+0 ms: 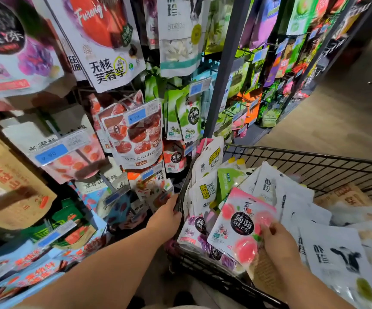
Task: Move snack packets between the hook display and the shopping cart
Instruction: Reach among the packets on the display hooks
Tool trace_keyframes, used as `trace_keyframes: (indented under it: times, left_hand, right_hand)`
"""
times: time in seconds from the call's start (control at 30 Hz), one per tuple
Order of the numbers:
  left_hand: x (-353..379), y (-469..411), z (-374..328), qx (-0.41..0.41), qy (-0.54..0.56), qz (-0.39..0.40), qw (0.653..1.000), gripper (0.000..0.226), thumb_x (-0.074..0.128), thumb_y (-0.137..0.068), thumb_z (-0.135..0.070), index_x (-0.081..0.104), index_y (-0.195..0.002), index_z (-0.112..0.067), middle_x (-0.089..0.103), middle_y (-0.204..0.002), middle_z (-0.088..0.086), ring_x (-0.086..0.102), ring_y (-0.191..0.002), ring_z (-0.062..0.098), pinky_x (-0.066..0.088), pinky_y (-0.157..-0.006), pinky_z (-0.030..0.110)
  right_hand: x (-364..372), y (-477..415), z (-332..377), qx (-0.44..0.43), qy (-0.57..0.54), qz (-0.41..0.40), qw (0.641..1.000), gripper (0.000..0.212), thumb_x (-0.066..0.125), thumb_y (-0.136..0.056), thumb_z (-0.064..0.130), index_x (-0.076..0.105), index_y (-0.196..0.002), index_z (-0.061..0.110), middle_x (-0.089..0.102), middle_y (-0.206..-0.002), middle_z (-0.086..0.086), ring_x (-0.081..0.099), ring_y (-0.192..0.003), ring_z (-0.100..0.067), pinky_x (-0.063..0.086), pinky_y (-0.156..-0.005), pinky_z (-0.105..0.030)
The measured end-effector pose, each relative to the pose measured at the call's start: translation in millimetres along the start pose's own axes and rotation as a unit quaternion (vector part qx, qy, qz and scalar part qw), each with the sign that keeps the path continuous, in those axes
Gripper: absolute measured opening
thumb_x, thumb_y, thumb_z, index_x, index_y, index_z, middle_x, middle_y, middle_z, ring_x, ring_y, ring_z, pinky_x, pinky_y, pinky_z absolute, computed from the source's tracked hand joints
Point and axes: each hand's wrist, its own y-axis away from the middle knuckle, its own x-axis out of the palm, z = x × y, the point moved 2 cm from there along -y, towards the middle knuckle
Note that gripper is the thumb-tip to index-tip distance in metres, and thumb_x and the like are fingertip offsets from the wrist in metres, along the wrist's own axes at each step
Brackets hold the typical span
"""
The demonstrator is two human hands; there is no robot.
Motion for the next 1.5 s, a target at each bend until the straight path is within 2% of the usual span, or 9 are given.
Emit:
trace_keyframes:
  times: [0.13,0.43,0.63,0.8,0.93,1.07,1.2,1.33,1.5]
  left_hand:
    - [-2,-9,-6,-0.002,0.032,-0.014,0.999,0.052,0.047,-0.096,-0.028,0.032,-0.146,-0.033,0.058,-0.13,-0.001,0.06,-0.107,0.022,0.05,-0.089,0.033]
    - [-6,-17,-13,0.003,0.084,-0.019,0.996,0.045,0.053,-0.095,-0.027,0.044,-0.139,-0.034,0.058,-0.103,-0.011,0.057,-0.093,0.011,0.044,-0.083,0.023]
    - [-6,-26,-15,-0.007,-0.02,0.001,1.0,0.046,0.043,-0.099,-0.037,0.036,-0.143,-0.03,0.055,-0.135,-0.001,0.055,-0.116,0.022,0.045,-0.094,0.031]
    - [-20,-27,-24,-0.022,-0.028,0.043,0.998,0.044,0.04,-0.101,-0.037,0.042,-0.14,-0.018,0.056,-0.132,0.01,0.056,-0.113,0.026,0.046,-0.091,0.031]
    - [-62,-19,-31,-0.005,0.063,-0.019,0.998,0.039,0.042,-0.101,-0.03,0.051,-0.134,-0.013,0.054,-0.135,0.009,0.054,-0.119,0.025,0.041,-0.085,0.025]
    - [-115,-1,-37,0.012,0.16,-0.118,0.98,0.04,0.04,-0.1,-0.041,0.048,-0.135,-0.023,0.058,-0.128,0.006,0.061,-0.107,0.029,0.047,-0.079,0.031]
    - [-177,28,-45,0.075,0.181,-0.255,0.947,0.036,0.041,-0.101,-0.035,0.049,-0.132,-0.02,0.064,-0.116,0.004,0.058,-0.09,0.015,0.036,-0.057,0.013]
    - [-250,60,-36,0.084,0.178,-0.42,0.886,0.029,0.046,-0.098,-0.035,0.056,-0.122,-0.023,0.068,-0.103,0.001,0.062,-0.093,0.023,0.046,-0.076,0.029]
    - [-314,99,-19,0.098,0.156,-0.53,0.828,0.025,0.05,-0.097,-0.032,0.055,-0.114,-0.015,0.058,-0.085,-0.001,0.06,-0.088,0.029,0.048,-0.076,0.039]
  right_hand:
    - [0,-2,-3,0.01,-0.002,0.003,1.0,0.02,0.041,-0.102,0.036,0.052,-0.099,0.02,0.06,-0.09,-0.005,0.053,-0.082,-0.024,0.041,-0.075,-0.033]
    - [7,-2,-11,0.049,-0.024,0.005,0.998,0.027,0.041,-0.102,0.038,0.055,-0.112,0.017,0.063,-0.101,-0.009,0.05,-0.085,-0.023,0.04,-0.079,-0.036]
    - [5,0,-6,0.049,-0.029,0.009,0.998,0.029,0.041,-0.103,0.036,0.056,-0.119,0.017,0.065,-0.111,-0.011,0.053,-0.09,-0.025,0.038,-0.08,-0.034]
    - [-3,-4,7,0.06,-0.054,-0.004,0.997,0.022,0.054,-0.098,0.025,0.059,-0.114,0.012,0.065,-0.11,-0.015,0.058,-0.1,-0.032,0.043,-0.086,-0.037]
    - [-5,-12,52,0.039,-0.132,-0.074,0.988,0.014,0.059,-0.091,0.016,0.056,-0.103,0.008,0.064,-0.097,-0.016,0.055,-0.073,-0.025,0.041,-0.065,-0.029]
    - [0,-11,134,-0.037,-0.214,-0.121,0.968,0.024,0.066,-0.087,0.016,0.05,-0.104,0.009,0.062,-0.094,-0.017,0.06,-0.08,-0.033,0.046,-0.071,-0.036]
    - [1,12,241,-0.169,-0.24,-0.112,0.949,0.017,0.063,-0.092,0.02,0.053,-0.097,0.007,0.05,-0.08,-0.009,0.048,-0.063,-0.022,0.034,-0.055,-0.032]
    - [-2,67,353,-0.33,-0.281,-0.066,0.899,0.01,0.058,-0.094,0.02,0.056,-0.093,0.01,0.053,-0.084,-0.006,0.047,-0.073,-0.019,0.032,-0.061,-0.033]
    - [8,131,455,-0.438,-0.281,0.0,0.854,0.01,0.059,-0.093,0.027,0.059,-0.092,0.017,0.058,-0.091,-0.003,0.053,-0.086,-0.022,0.033,-0.071,-0.028]
